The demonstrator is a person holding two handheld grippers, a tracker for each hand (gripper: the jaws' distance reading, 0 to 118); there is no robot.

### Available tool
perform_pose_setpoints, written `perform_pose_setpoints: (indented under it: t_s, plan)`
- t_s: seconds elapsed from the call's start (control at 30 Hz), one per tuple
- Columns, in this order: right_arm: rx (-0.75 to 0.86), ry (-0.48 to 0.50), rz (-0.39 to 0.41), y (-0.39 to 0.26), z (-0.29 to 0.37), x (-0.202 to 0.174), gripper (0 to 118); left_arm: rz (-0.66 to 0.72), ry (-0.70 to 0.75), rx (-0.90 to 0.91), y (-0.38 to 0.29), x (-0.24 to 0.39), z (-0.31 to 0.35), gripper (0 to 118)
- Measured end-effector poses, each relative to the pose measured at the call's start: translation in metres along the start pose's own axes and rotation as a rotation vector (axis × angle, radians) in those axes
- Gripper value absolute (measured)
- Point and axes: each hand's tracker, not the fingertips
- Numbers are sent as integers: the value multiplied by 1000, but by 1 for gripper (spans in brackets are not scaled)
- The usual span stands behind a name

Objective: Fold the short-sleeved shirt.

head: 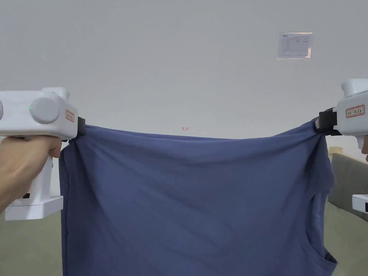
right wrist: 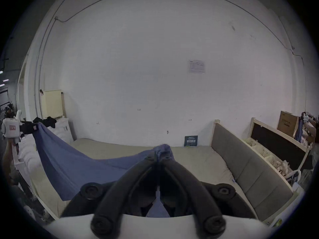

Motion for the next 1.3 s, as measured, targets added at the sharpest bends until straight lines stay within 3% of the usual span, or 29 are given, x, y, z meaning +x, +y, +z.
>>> perform_pose_setpoints:
  t_s: [0.77, 1.03, 1.3]
  plan:
    - [1, -78, 36, 83, -182, -1, 3, -39, 91, 17, 56, 35, -150, 3]
    - [-6, -102, 31, 80, -245, -2, 3, -43, 112, 17, 57, 42, -209, 3]
    - [-65, -100, 31, 35, -293, -6, 3, -47, 126, -32, 11, 39, -260, 3]
